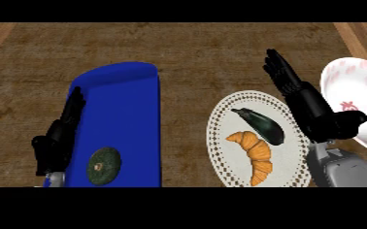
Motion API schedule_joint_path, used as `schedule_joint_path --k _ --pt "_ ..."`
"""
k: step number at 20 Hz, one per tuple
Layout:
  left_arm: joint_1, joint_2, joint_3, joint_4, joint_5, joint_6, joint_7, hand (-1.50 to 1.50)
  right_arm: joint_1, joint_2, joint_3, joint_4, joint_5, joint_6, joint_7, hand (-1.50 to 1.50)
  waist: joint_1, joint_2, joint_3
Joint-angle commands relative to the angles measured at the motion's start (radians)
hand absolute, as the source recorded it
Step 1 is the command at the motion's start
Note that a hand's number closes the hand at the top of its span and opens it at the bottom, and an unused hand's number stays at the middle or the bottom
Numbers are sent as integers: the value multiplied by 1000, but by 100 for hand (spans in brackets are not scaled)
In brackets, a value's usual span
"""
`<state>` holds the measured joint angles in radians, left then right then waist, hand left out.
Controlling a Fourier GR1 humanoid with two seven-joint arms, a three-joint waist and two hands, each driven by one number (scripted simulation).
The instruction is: Pick the eggplant from the placemat and place it in the bowl
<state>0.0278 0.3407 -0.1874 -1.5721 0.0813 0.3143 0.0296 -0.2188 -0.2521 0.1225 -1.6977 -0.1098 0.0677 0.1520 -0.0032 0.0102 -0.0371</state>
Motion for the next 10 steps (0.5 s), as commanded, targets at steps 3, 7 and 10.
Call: schedule_joint_path --k 3,7,10 --pt "-75 -12 -47 11 51 -151 -47 0 -79 -54 -32 118 -32 90 46 150 8 -6 37" --pt "-136 -33 -119 -13 56 -209 -29 0 -163 -354 63 91 262 205 70 150 -5 -10 13" --pt "-191 -14 -116 -37 121 -313 40 0 -126 -112 43 348 123 140 49 -150 20 -3 38"
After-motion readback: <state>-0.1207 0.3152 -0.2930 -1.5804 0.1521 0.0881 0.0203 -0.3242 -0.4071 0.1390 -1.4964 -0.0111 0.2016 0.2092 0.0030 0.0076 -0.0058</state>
